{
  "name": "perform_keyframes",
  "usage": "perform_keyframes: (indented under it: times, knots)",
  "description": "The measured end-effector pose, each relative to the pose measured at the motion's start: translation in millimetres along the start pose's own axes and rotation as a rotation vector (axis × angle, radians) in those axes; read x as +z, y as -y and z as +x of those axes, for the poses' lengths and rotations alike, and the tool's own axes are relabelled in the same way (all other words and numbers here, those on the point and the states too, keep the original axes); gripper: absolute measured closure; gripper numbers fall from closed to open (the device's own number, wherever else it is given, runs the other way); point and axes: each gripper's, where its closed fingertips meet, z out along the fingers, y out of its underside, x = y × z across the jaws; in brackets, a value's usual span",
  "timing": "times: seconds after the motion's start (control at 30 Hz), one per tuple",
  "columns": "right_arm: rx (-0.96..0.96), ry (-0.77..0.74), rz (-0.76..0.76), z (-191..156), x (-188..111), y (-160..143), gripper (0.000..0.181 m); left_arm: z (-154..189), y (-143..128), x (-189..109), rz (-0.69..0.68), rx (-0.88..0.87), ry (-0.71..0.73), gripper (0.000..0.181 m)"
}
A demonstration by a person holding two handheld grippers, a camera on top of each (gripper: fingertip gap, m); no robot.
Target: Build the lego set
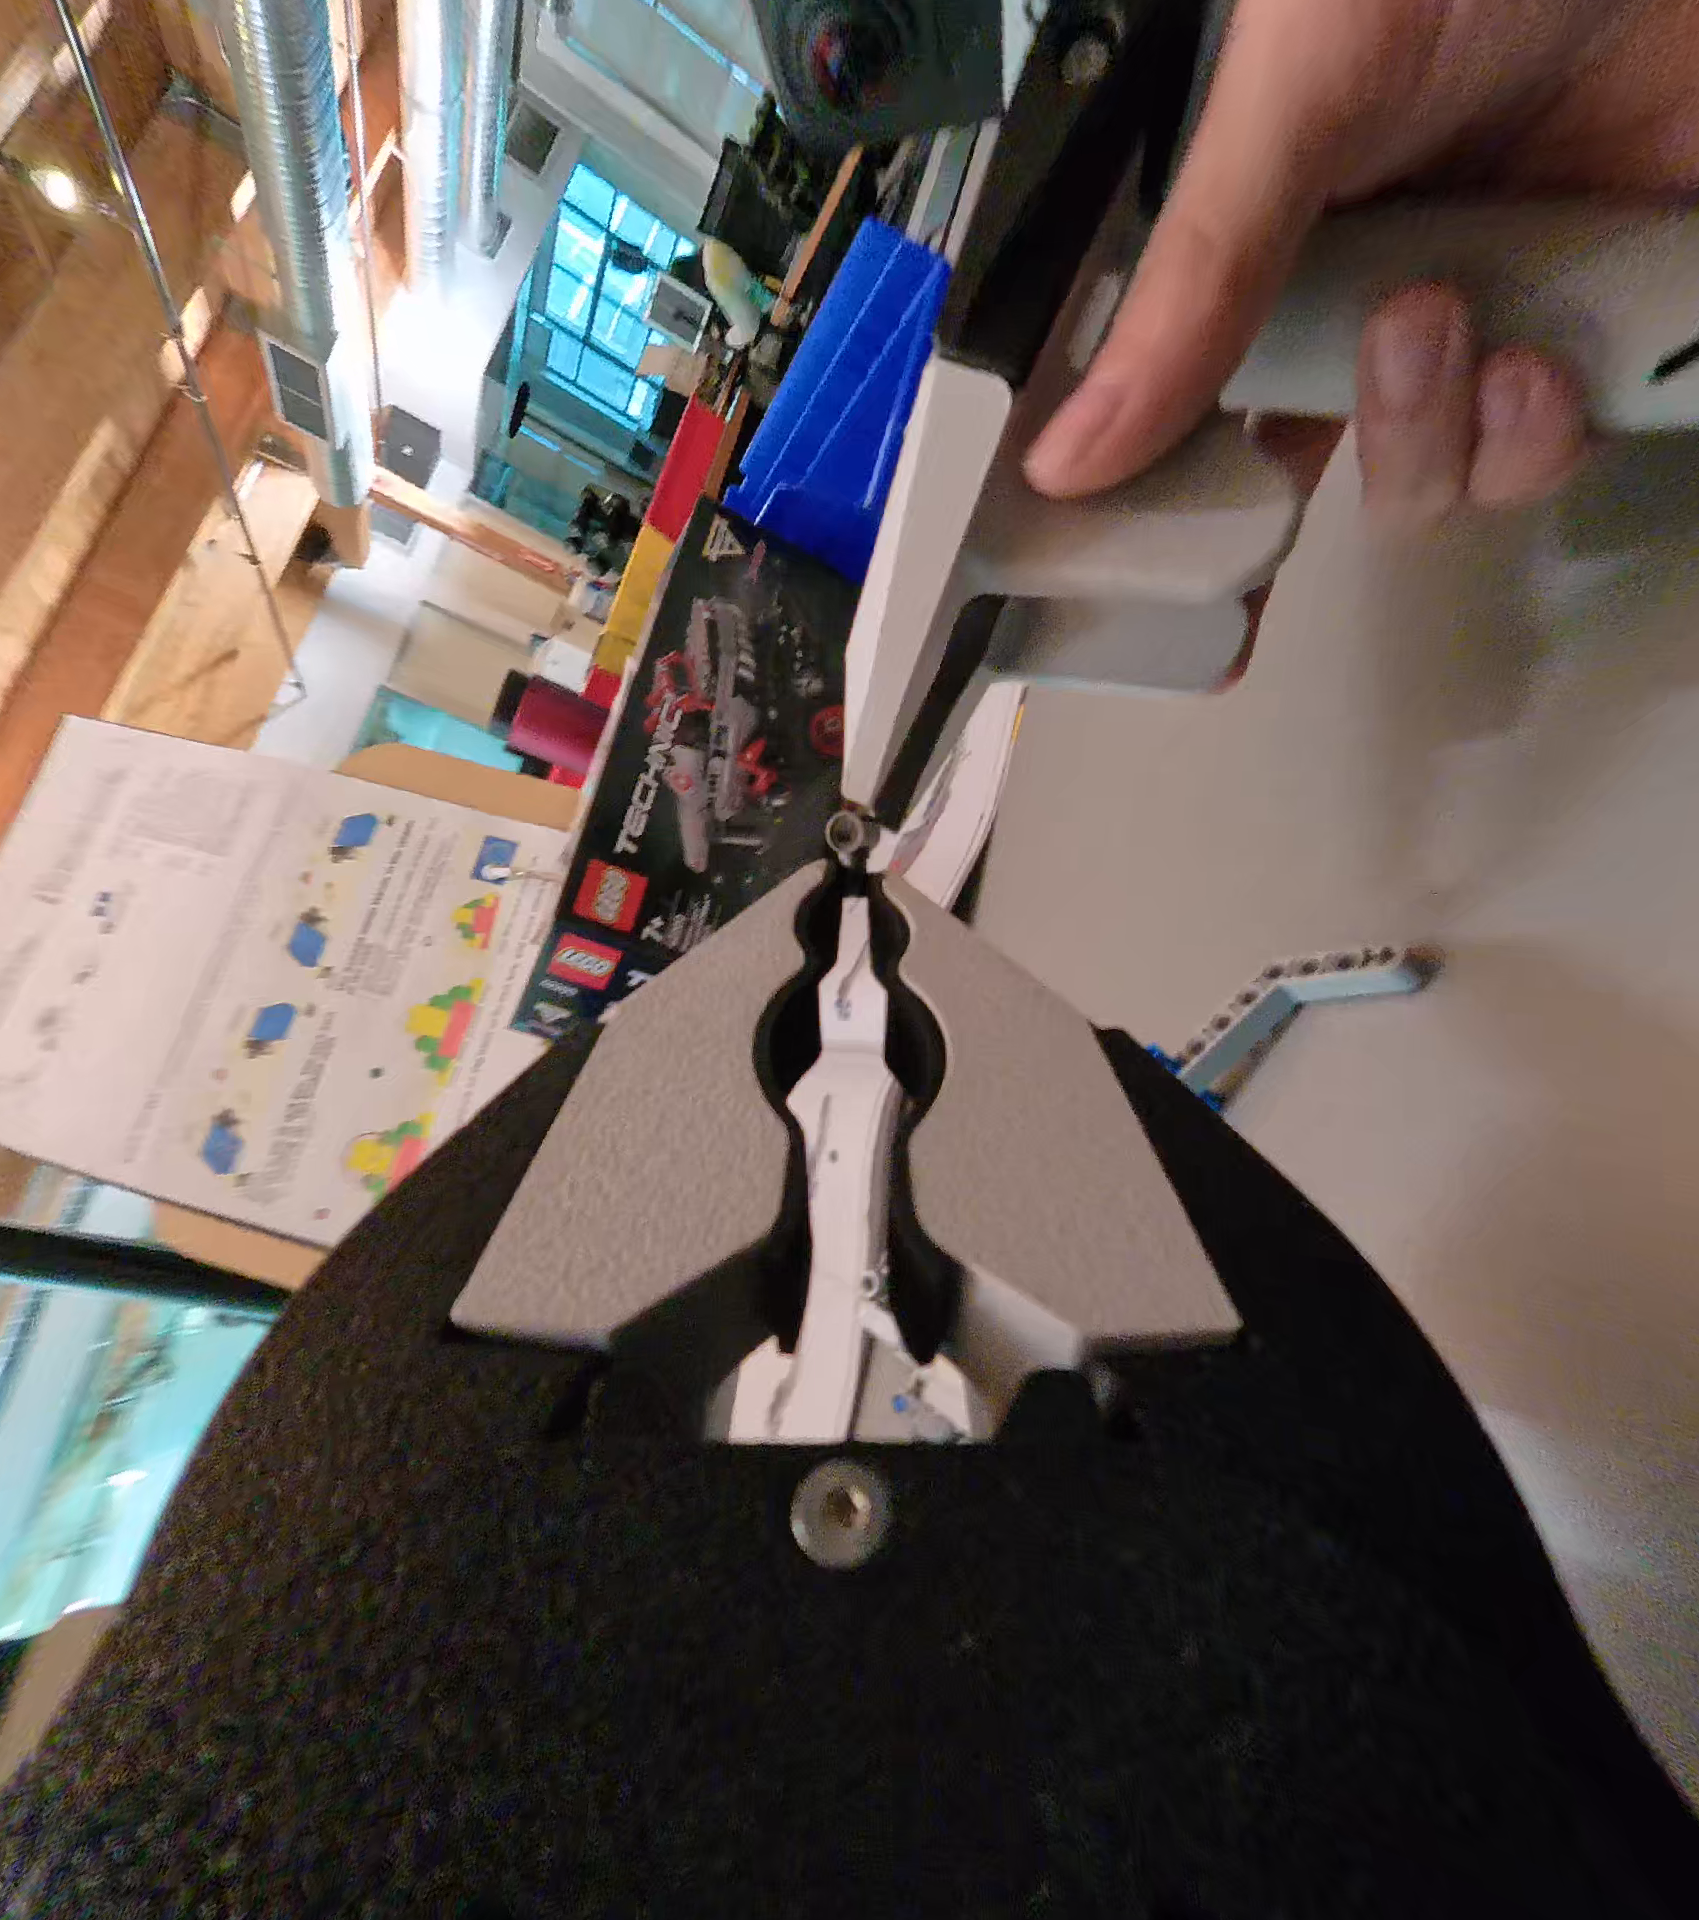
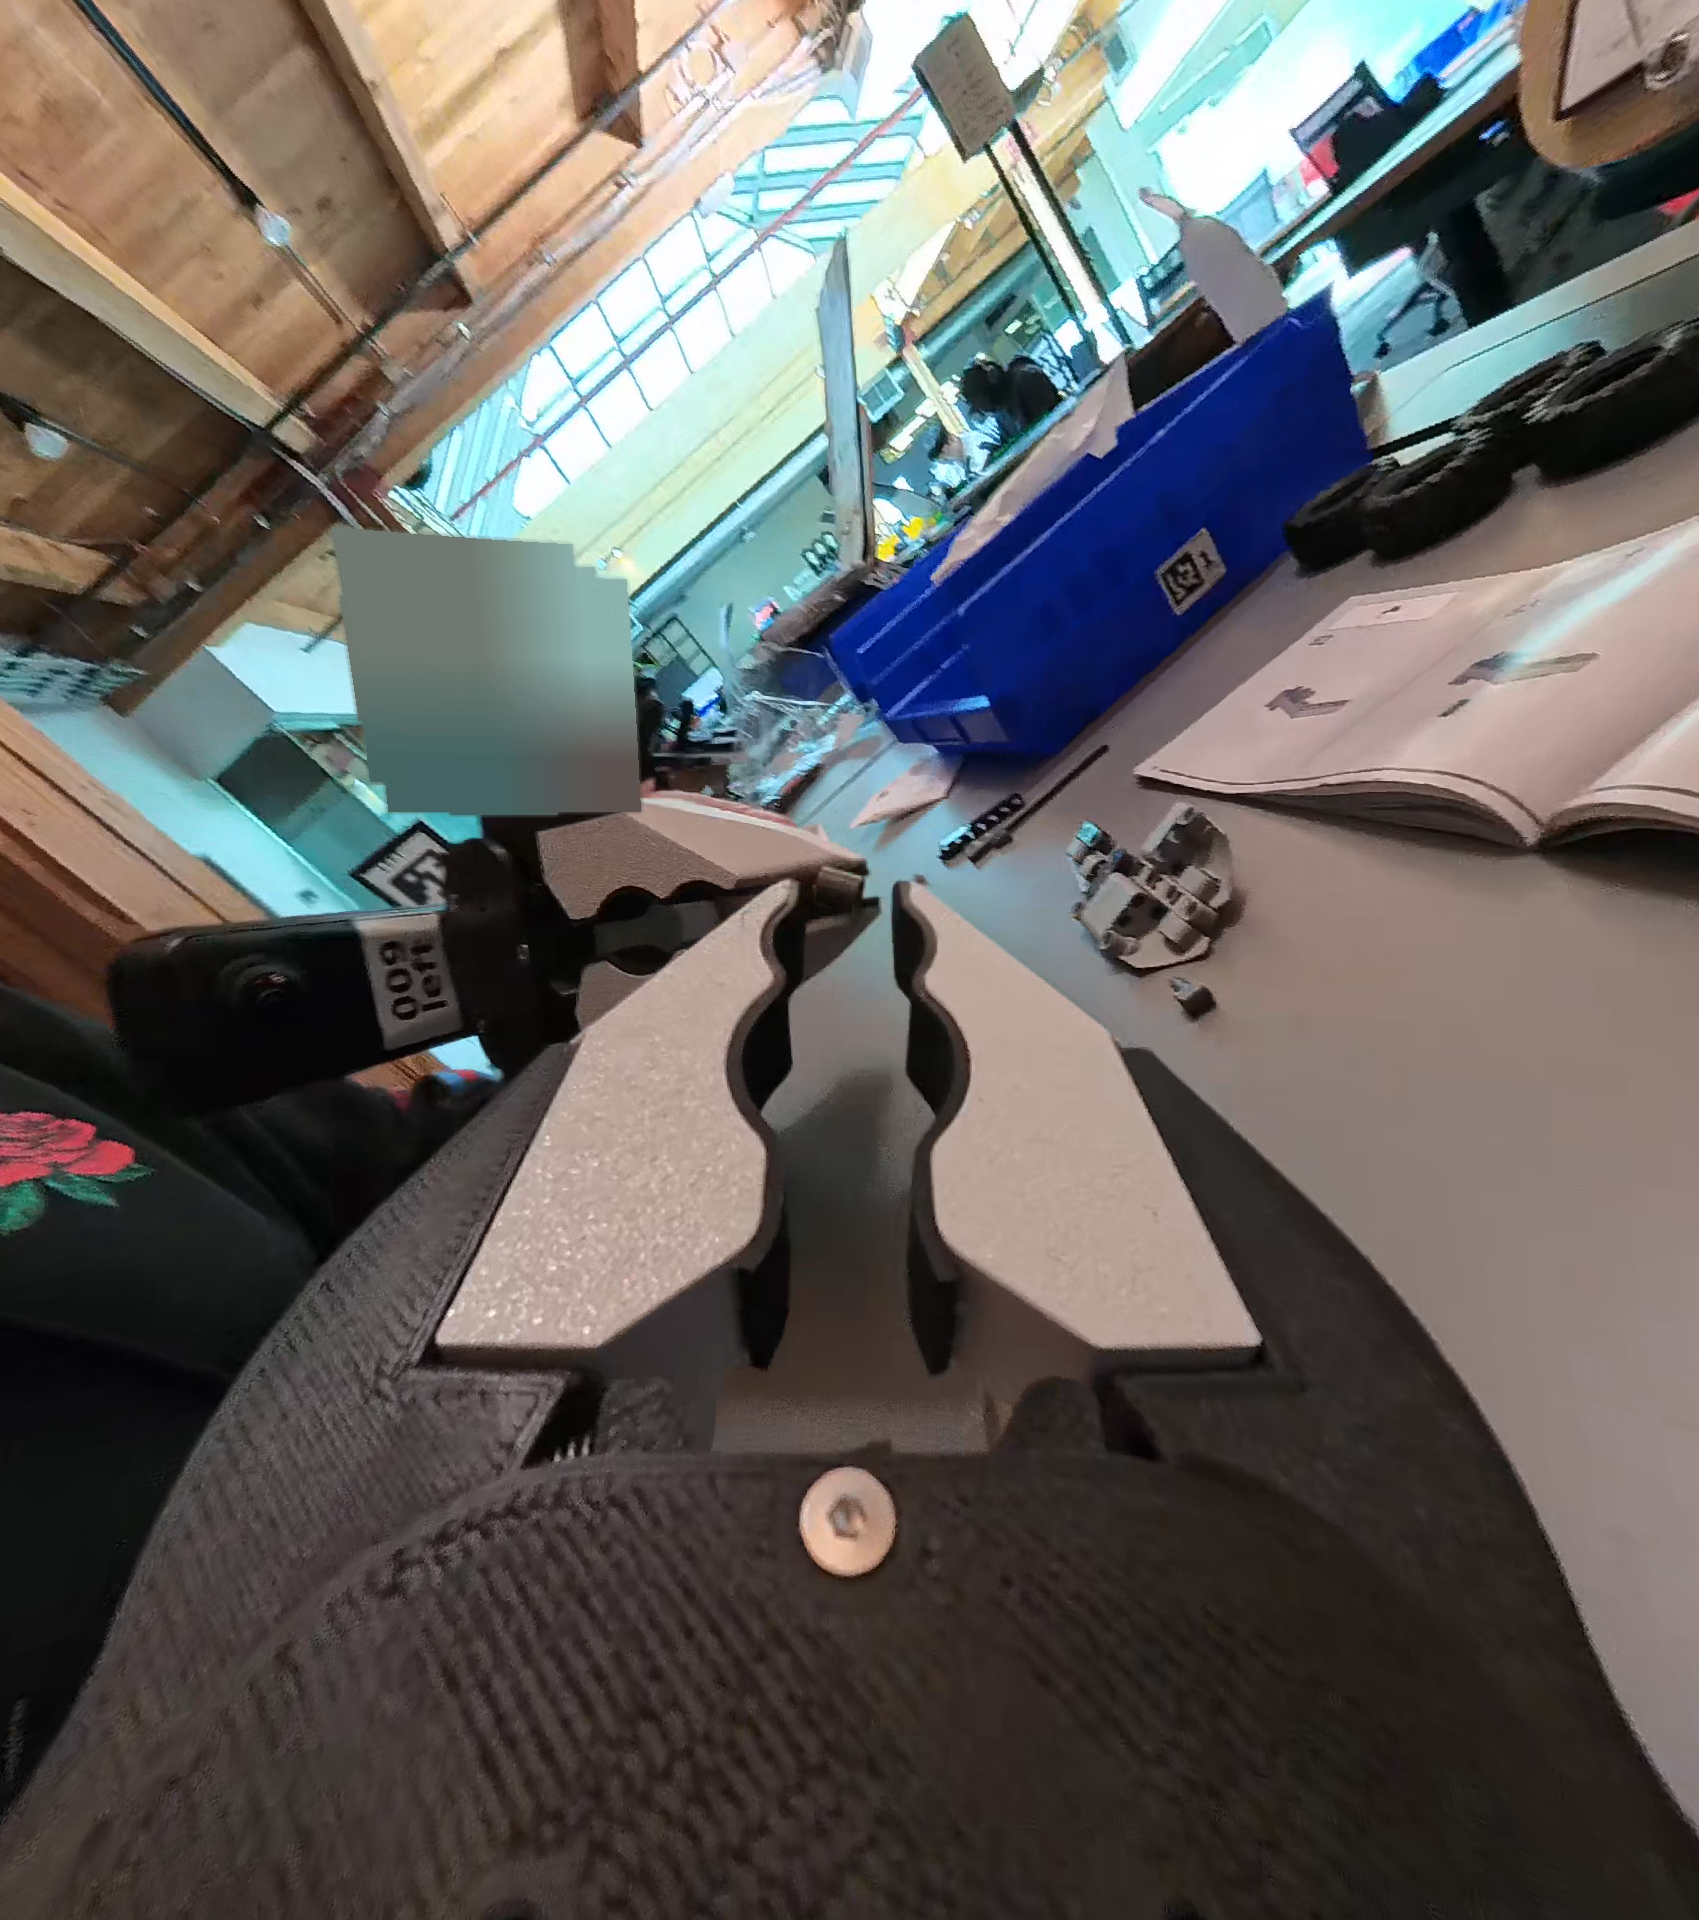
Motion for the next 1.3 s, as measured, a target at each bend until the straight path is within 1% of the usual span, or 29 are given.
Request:
perform_keyframes:
  times: [0.1,0.2,0.23,0.33,0.37,0.4,0.67,0.73,0.8,0.9,1.0,1.03,1.07,1.13,1.23,1.3]
  knots:
    - [-0.044,-0.038,-0.048,2.4,0.3,-4.0,0.170,1.6,0.2,0.8,-0.028,0.091,0.030,0.180]
    - [-0.057,-0.051,-0.052,3.1,1.9,-5.1,0.175,2.8,-3.7,3.0,-0.066,0.169,0.056,0.181]
    - [-0.054,-0.057,-0.050,4.3,2.0,-5.4,0.175,4.2,-4.3,3.5,-0.069,0.175,0.053,0.181]
    - [-0.033,-0.048,-0.047,3.7,3.8,-5.9,0.167,9.0,-1.4,4.4,-0.060,0.192,0.057,0.181]
    - [-0.044,-0.063,-0.054,5.9,3.8,-6.6,0.174,10.2,-1.7,4.5,-0.064,0.187,0.055,0.181]
    - [-0.078,-0.074,-0.066,7.4,3.4,-7.7,0.175,12.2,-3.1,5.0,-0.069,0.180,0.043,0.180]
    - [-0.184,-0.149,-0.140,15.4,4.3,-13.3,0.175,16.0,-9.3,7.2,-0.082,0.163,0.038,0.180]
    - [-0.223,-0.160,-0.152,16.7,5.0,-13.4,0.175,18.6,-11.0,8.0,-0.077,0.150,0.011,0.180]
    - [-0.293,-0.169,-0.200,19.4,4.1,-18.9,0.175,26.5,-14.0,7.5,-0.052,0.065,-0.087,0.176]
    - [-0.389,-0.216,-0.305,29.6,-2.1,-26.9,0.175,35.4,-26.7,-0.5,-0.041,-0.161,-0.293,0.167]
    - [-0.438,-0.200,-0.419,32.6,-6.6,-38.4,0.175,60.9,-44.9,-17.6,-0.097,-0.453,-0.649,0.153]
    - [-0.437,-0.183,-0.460,32.9,-6.4,-43.9,0.175,68.4,-51.1,-21.3,-0.123,-0.524,-0.742,0.147]
    - [-0.437,-0.167,-0.495,33.9,-5.2,-48.9,0.175,73.3,-58.2,-21.1,-0.143,-0.564,-0.792,0.148]
    - [-0.441,-0.153,-0.529,39.6,-1.0,-54.4,0.175,80.0,-67.5,-15.9,-0.162,-0.587,-0.835,0.149]
    - [-0.415,-0.128,-0.547,45.4,4.4,-58.9,0.175,84.5,-63.0,-8.1,-0.138,-0.630,-0.875,0.146]
    - [-0.410,-0.113,-0.570,46.5,5.2,-60.9,0.175,84.9,-60.9,-3.1,-0.130,-0.660,-0.886,0.147]
